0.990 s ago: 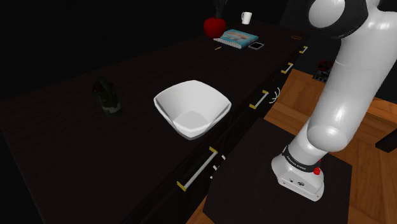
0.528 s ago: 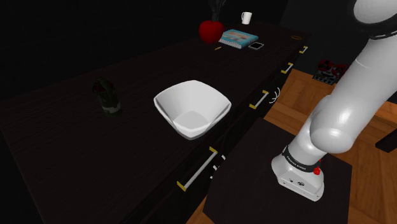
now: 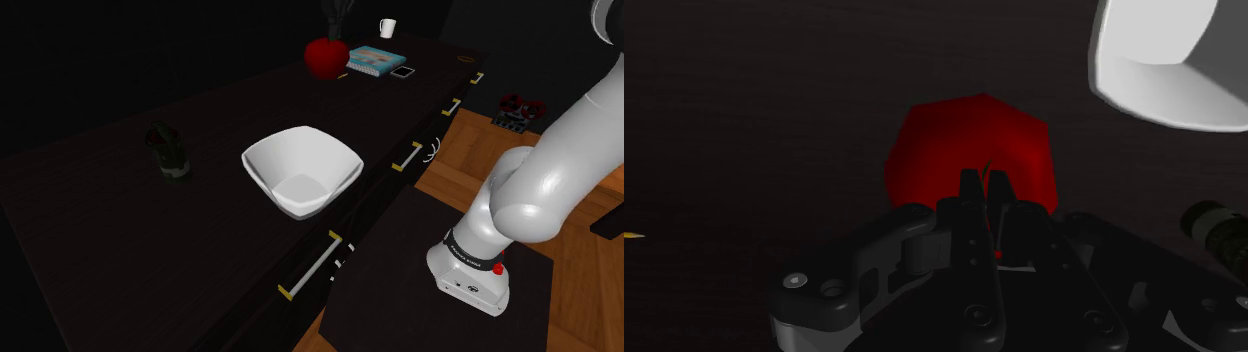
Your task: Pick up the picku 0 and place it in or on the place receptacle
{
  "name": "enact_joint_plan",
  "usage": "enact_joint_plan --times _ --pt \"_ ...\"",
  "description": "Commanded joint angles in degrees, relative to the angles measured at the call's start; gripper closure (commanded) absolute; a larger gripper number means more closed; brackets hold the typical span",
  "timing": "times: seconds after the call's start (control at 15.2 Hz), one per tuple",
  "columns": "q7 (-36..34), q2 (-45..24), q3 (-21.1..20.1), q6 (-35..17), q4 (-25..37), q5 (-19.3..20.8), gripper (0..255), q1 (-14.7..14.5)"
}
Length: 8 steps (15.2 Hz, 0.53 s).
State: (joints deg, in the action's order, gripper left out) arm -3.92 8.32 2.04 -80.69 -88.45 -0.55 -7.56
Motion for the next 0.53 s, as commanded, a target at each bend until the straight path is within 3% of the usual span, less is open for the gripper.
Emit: enact_joint_plan --times 0.0,0.46 --pt "-2.9 1.8 -1.6 0.3 -1.5 -0.2 255 -1.2" --pt "-12.6 5.4 -7.6 1.3 -3.8 -1.5 255 -4.8"
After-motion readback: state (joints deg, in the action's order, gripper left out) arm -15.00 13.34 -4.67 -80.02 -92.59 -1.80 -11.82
